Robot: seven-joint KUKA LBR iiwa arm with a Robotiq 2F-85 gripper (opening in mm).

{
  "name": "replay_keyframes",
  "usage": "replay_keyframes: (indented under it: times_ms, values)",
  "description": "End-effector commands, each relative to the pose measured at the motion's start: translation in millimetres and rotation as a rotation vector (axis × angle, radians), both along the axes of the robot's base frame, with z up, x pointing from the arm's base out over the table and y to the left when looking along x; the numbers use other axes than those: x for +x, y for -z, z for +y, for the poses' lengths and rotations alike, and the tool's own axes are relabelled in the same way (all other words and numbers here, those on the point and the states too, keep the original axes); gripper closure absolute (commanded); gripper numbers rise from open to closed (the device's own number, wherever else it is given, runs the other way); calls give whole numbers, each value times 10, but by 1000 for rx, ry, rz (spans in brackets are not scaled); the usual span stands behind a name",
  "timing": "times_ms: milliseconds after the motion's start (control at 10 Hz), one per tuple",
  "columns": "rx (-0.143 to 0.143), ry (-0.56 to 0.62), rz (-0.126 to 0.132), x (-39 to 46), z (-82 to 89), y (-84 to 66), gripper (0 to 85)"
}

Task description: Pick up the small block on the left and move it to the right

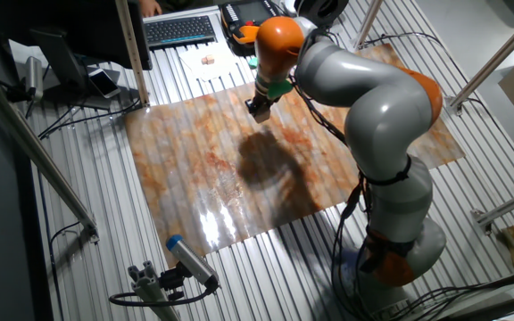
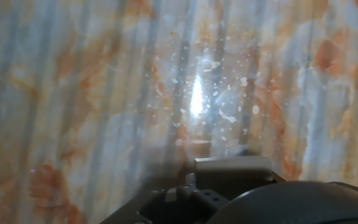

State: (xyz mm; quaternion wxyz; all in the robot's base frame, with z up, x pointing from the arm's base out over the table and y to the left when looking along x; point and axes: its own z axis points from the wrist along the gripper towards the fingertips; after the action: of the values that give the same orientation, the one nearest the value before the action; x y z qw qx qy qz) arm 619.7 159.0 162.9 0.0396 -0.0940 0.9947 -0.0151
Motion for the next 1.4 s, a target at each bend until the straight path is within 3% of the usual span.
replay_keyframes:
  times_ms: [0,200,400,600,800,1100,1300]
  values:
    - [0,-4,-6,1,-3,-2,850]
    - [46,-18,-1,1,-3,-2,850]
    - [59,-21,19,1,-3,-2,850]
    - [38,27,24,1,-3,-2,850]
    - [52,60,27,13,13,-1,850]
    - [85,83,-29,68,77,4,850]
    - [84,77,-31,121,137,-12,850]
